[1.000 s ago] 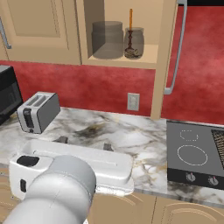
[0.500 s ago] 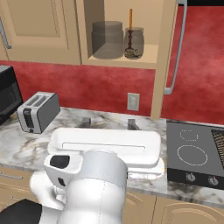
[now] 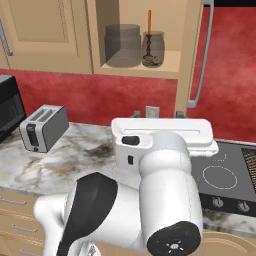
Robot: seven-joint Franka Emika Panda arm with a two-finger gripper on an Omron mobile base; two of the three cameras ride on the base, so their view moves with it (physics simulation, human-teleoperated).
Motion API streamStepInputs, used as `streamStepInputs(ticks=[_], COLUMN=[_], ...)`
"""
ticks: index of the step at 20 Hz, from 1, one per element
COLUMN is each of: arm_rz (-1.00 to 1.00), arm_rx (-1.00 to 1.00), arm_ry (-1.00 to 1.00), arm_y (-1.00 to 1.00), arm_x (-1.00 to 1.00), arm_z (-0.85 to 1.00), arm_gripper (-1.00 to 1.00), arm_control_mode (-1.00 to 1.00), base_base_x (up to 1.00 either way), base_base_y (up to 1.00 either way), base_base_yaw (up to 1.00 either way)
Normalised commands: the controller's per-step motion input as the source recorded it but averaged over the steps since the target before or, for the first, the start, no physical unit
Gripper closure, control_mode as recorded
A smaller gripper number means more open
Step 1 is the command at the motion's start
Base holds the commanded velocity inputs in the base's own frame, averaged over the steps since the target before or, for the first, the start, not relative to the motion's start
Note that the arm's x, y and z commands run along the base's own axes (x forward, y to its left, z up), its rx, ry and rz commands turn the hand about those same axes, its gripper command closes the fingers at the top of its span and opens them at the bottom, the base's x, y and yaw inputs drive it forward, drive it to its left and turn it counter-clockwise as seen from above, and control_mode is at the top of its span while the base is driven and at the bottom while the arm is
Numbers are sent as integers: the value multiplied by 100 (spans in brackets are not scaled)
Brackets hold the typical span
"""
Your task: Pick the jar and jar from the dining table and place them in the open cabinet. Close the cabinet after placing the objects.
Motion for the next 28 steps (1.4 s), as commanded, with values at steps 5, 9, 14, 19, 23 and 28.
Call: streamStepInputs(ticks=[5,9,14,19,23,28], arm_rz=[0,1,12,25,27,21], arm_rx=[1,0,0,0,0,-5], arm_ry=[-1,0,4,16,0,0], arm_y=[-93,-72,-31,15,0,66], arm_x=[1,-1,16,30,49,30], arm_z=[0,0,0,0,0,0], arm_gripper=[-100,-100,-100,-100,-100,-100], arm_control_mode=[-100,-100,-100,-100,-100,-100], base_base_x=[0,0,0,0,0,0], base_base_y=[0,0,0,0,0,0], base_base_yaw=[0,0,0,0,0,0])
